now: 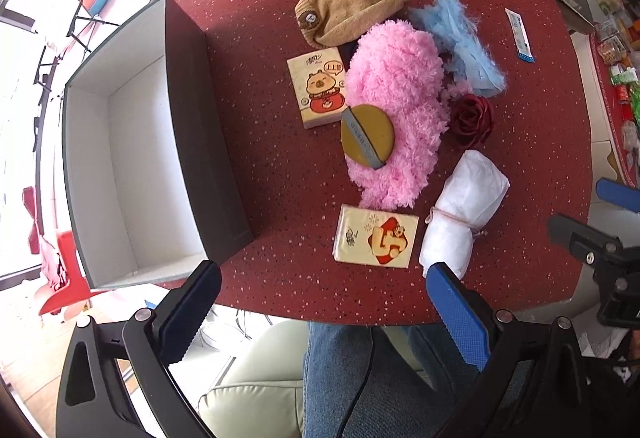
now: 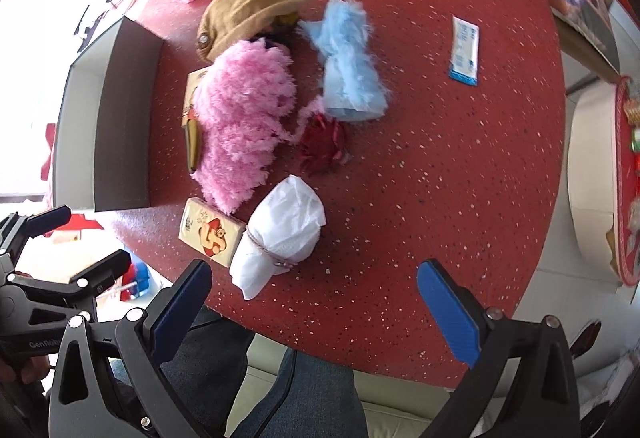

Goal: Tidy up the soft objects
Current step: 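Move right tool toward white cord-tied bundle while left tool approaches tan round pad, then close right tool on white bundle while left tool grasps tan round pad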

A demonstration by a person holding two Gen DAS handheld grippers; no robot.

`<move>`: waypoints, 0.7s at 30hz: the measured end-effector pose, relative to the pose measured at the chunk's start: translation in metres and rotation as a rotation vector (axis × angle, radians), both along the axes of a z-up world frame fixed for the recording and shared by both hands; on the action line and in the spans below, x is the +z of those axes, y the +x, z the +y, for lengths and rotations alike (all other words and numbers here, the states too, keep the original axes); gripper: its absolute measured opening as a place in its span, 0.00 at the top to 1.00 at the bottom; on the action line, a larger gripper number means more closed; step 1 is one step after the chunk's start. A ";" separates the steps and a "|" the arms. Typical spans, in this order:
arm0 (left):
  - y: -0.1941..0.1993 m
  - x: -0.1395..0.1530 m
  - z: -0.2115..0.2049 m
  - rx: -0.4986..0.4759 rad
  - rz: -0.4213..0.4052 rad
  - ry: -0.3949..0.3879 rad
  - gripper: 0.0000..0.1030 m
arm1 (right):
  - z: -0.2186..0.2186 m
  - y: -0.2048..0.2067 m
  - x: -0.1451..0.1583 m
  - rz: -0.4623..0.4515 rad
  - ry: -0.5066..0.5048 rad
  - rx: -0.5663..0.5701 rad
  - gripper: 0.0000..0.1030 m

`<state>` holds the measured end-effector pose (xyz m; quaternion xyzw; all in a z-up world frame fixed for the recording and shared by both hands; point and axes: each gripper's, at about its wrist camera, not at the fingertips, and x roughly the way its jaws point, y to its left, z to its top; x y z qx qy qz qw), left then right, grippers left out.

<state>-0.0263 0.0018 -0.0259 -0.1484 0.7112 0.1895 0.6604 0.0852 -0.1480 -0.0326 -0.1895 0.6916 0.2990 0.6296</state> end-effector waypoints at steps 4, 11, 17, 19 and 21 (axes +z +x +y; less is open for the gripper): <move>0.013 -0.011 0.010 -0.005 -0.007 -0.006 0.00 | -0.008 -0.004 -0.008 0.002 -0.019 -0.061 0.00; 0.036 -0.035 0.017 -0.033 -0.047 -0.014 0.00 | -0.028 -0.020 -0.032 -0.003 -0.058 -0.227 0.00; 0.045 -0.049 0.024 -0.078 -0.066 -0.023 0.00 | -0.040 -0.035 -0.045 0.019 -0.091 -0.385 0.00; 0.048 -0.052 0.029 -0.073 -0.074 -0.025 0.00 | -0.039 -0.040 -0.047 0.019 -0.106 -0.406 0.00; 0.051 -0.056 0.035 -0.053 -0.087 -0.036 0.00 | -0.039 -0.044 -0.047 0.016 -0.112 -0.419 0.00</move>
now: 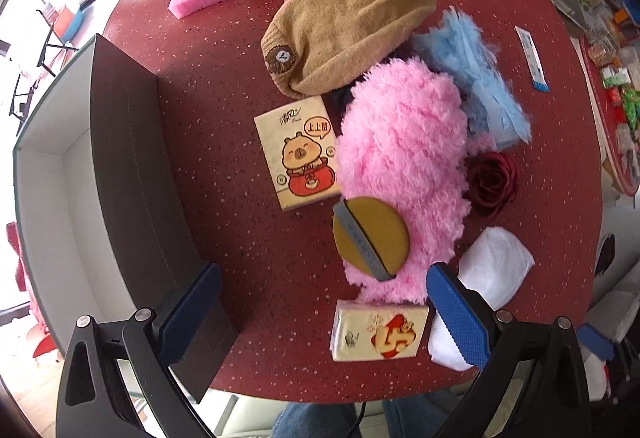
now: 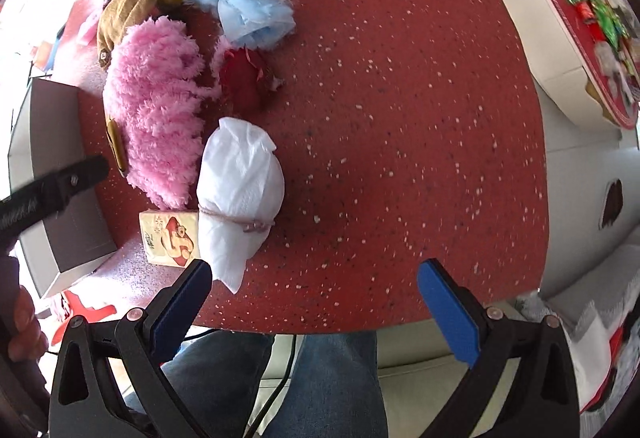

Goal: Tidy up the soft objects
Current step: 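Close right tool on white bundle while left tool grasps tan round pad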

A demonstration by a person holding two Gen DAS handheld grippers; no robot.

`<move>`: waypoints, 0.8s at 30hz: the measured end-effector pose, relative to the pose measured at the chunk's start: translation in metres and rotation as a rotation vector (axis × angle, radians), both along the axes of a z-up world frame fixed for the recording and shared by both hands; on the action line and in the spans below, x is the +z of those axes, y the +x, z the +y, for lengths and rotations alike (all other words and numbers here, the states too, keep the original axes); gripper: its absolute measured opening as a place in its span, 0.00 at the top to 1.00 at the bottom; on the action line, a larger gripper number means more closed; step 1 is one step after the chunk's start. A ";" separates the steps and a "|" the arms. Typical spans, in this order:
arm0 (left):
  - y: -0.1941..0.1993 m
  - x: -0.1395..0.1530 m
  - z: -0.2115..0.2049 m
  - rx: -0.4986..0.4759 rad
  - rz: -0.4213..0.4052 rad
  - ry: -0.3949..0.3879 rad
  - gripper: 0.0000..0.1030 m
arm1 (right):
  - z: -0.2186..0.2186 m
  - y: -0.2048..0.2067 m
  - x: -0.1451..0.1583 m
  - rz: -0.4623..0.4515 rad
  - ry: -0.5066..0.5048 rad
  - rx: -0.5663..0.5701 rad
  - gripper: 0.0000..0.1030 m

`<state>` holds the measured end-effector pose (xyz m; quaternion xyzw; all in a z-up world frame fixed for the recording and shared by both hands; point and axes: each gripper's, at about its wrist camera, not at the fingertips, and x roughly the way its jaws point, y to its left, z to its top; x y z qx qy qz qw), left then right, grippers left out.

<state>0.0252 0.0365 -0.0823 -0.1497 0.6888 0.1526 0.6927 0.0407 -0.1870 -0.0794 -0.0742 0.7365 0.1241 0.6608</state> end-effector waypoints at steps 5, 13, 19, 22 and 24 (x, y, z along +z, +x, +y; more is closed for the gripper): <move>0.006 -0.008 0.010 0.031 -0.038 -0.031 0.00 | 0.003 -0.005 0.004 -0.009 -0.024 -0.007 0.00; -0.002 -0.024 0.027 0.045 -0.038 -0.023 0.00 | 0.022 -0.008 0.004 -0.002 -0.048 0.065 0.00; -0.019 -0.035 0.045 0.050 -0.019 0.024 0.00 | 0.041 -0.002 -0.004 -0.003 -0.038 0.096 0.00; -0.027 -0.037 0.052 0.035 -0.011 0.068 0.00 | 0.055 0.004 -0.011 0.001 -0.039 0.107 0.00; -0.031 -0.038 0.053 0.013 -0.007 0.084 0.00 | 0.066 0.006 -0.021 0.007 -0.044 0.115 0.00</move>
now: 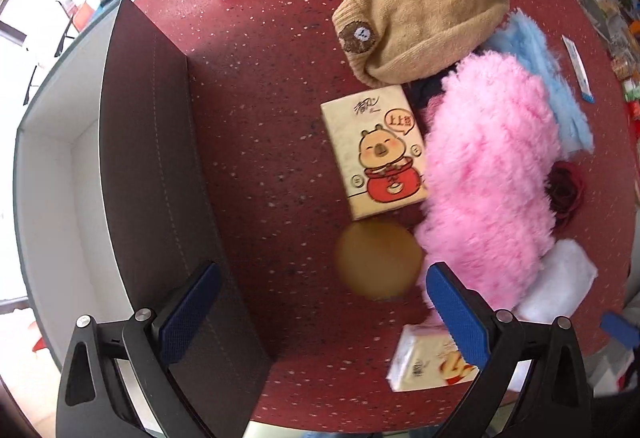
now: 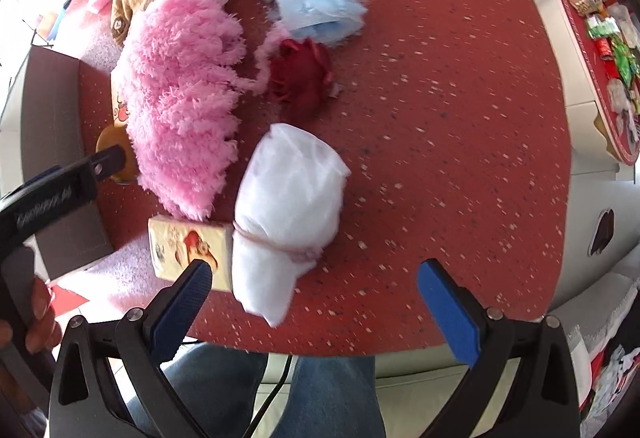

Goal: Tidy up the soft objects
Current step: 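Close right tool on white bundle while left tool grasps tan round pad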

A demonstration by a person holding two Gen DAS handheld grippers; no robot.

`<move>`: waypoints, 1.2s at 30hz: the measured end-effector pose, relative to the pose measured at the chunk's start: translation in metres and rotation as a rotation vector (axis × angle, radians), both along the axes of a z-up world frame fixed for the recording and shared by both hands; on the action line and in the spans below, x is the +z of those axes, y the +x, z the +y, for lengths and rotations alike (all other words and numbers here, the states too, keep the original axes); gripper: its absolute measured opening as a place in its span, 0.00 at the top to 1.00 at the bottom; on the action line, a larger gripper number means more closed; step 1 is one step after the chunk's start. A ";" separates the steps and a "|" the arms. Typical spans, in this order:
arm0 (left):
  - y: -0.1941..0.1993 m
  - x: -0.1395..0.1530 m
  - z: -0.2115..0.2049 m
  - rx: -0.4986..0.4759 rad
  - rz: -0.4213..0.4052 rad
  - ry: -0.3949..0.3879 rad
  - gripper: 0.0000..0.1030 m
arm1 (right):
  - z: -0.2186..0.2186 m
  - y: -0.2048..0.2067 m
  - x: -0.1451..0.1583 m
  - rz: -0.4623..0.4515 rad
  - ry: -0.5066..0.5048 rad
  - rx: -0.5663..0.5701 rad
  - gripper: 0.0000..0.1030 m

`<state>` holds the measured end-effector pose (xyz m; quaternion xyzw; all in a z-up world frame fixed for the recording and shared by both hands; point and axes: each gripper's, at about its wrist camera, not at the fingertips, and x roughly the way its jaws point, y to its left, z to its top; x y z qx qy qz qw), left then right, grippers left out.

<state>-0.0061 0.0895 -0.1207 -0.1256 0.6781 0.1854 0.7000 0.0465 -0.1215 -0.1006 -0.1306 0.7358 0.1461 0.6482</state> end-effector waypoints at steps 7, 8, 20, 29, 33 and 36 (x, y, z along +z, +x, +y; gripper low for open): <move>-0.013 -0.011 0.001 -0.038 0.033 0.045 0.00 | 0.019 0.003 -0.033 0.017 -0.055 0.015 0.00; -0.012 -0.011 -0.002 -0.040 0.032 0.038 0.00 | 0.017 0.003 -0.036 0.012 -0.067 0.012 0.00; -0.007 -0.033 -0.020 -0.044 0.051 0.026 0.00 | -0.012 0.024 -0.041 0.005 -0.104 -0.072 0.00; 0.001 -0.058 0.002 0.006 0.083 0.047 0.00 | 0.004 0.015 -0.048 0.016 -0.091 -0.045 0.00; 0.014 -0.060 -0.010 -0.040 0.059 0.028 0.00 | 0.005 0.017 -0.048 0.013 -0.097 -0.042 0.00; 0.016 -0.064 -0.014 -0.037 0.062 0.028 0.00 | -0.002 0.017 -0.051 0.014 -0.095 -0.048 0.00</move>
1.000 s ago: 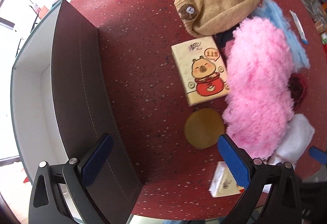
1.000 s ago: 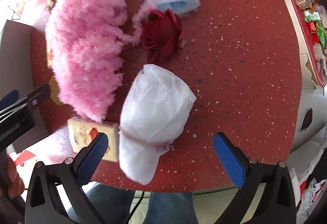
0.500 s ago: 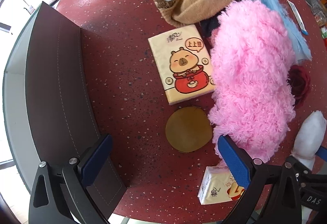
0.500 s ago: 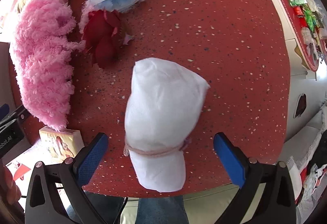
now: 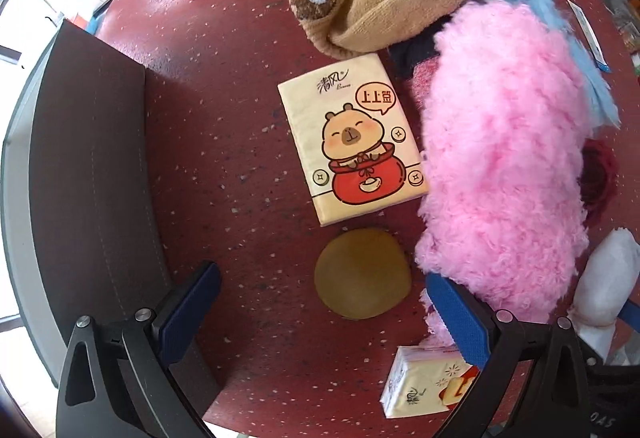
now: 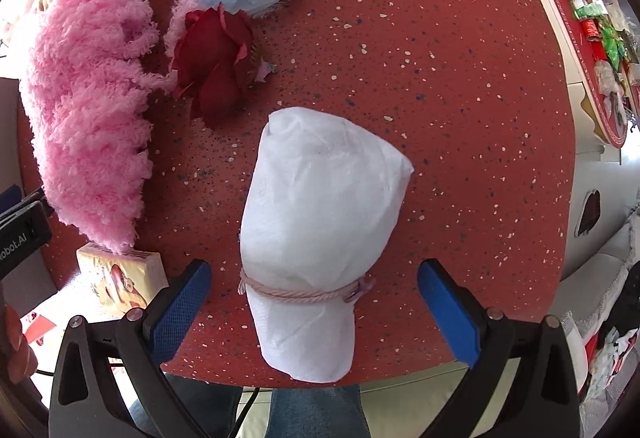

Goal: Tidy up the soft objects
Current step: 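Close right tool on white bundle while left tool grasps tan round pad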

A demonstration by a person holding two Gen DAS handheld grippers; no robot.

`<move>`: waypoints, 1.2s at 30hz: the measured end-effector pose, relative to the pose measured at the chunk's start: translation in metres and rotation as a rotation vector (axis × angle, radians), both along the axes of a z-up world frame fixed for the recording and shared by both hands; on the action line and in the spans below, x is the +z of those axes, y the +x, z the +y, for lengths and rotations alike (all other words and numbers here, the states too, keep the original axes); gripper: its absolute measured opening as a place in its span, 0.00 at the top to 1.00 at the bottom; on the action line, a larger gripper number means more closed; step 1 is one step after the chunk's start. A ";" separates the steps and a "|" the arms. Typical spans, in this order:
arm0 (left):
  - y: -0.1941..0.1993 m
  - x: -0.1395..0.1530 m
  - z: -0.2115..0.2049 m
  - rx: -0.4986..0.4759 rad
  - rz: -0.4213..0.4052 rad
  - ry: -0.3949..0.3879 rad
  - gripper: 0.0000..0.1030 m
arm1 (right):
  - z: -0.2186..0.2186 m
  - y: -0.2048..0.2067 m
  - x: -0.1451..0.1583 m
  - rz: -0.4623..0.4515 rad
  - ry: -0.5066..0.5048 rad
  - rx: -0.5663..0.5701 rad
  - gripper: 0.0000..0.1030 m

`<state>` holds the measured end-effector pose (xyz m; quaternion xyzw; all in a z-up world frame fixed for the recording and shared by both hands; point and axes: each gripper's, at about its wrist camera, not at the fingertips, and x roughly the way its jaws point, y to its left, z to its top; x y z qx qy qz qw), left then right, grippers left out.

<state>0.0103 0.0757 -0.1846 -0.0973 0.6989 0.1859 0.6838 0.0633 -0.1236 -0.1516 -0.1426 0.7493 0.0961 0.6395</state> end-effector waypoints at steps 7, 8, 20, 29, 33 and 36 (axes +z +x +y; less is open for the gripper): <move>-0.016 -0.016 0.018 0.041 0.027 -0.041 0.00 | -0.008 -0.001 -0.014 0.027 -0.008 0.011 0.00; -0.016 -0.019 0.019 0.033 0.029 -0.039 0.00 | -0.009 -0.002 -0.016 0.032 -0.009 0.008 0.00; -0.017 -0.029 0.026 0.061 -0.002 -0.135 0.00 | -0.023 -0.006 -0.036 0.062 -0.006 -0.026 0.00; -0.026 -0.027 0.022 0.056 -0.039 -0.119 0.00 | -0.025 -0.020 -0.029 0.036 0.001 -0.031 0.00; -0.025 -0.024 0.020 0.055 -0.002 -0.132 0.00 | -0.021 -0.016 -0.028 0.048 -0.004 -0.028 0.00; -0.015 -0.019 0.020 0.033 0.019 -0.125 0.00 | -0.018 -0.011 -0.030 0.062 -0.010 -0.027 0.00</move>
